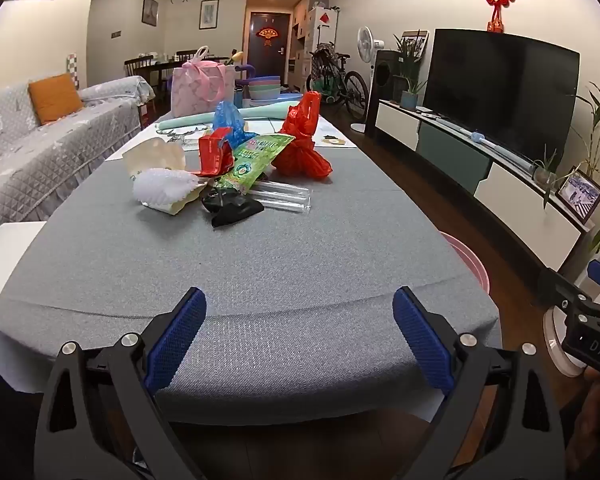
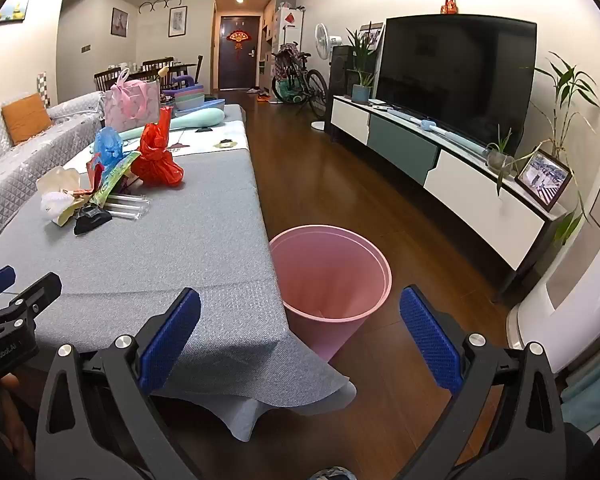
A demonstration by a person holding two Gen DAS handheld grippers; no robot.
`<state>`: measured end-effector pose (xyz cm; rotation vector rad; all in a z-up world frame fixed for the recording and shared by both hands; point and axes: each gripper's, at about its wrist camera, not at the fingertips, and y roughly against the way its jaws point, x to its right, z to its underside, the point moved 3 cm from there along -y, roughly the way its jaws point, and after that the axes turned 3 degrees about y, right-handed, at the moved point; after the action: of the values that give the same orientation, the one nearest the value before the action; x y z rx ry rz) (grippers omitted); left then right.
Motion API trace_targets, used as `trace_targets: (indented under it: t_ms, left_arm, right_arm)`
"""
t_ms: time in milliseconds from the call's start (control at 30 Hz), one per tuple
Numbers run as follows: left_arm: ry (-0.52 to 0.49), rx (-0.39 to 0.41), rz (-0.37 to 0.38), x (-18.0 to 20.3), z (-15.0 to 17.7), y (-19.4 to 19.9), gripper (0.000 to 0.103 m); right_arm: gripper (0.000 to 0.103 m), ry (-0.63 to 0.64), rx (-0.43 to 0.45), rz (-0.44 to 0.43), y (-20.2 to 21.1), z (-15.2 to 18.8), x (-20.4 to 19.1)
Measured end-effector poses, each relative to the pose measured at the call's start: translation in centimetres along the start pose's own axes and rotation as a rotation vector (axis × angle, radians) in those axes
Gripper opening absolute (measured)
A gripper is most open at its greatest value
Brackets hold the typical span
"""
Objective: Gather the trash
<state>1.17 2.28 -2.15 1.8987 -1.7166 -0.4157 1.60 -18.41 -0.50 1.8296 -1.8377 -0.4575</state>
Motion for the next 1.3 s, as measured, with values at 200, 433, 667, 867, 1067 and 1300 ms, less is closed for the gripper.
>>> trace_targets:
  t_ms: [200,433,667,867,1067,1300]
  left_arm:
    - [-0.004,0.001,0.002,0.06,-0.12,0.02,0.091]
    - [-0.004,0.002,0.002,0.12,-0.25,0.04,0.091]
    - [-0.004,0.002,0.003,0.16,-0.25,0.05,0.091]
    - [-0.004,0.001,0.002,0.17,-0.28,0.05,0.091]
    - [-0.005,0.004,0.005,0.21,-0.35,0.09,0.091]
    - [-0.009,0.016,0.019,0.29,-0.51,0.32,0.091]
  right_arm:
    - [0.097,0.007,0.000,0.001,0.05,0.03,0.12]
    - [0.097,0.000,0.000,-0.001,-0.05,0.06,0.29]
    - [0.097,-0.001,0.001,-0.001,-0.04,0.07,0.24]
    - [0.097,-0.001,0.002,-0.001,-0.05,0.04,0.18]
    - [0.097,0.000,0.002,0.000,-0.17,-0.06,0.00]
    - [0.092,0.008,0.003,-0.009,0.06,0.18,-0.27]
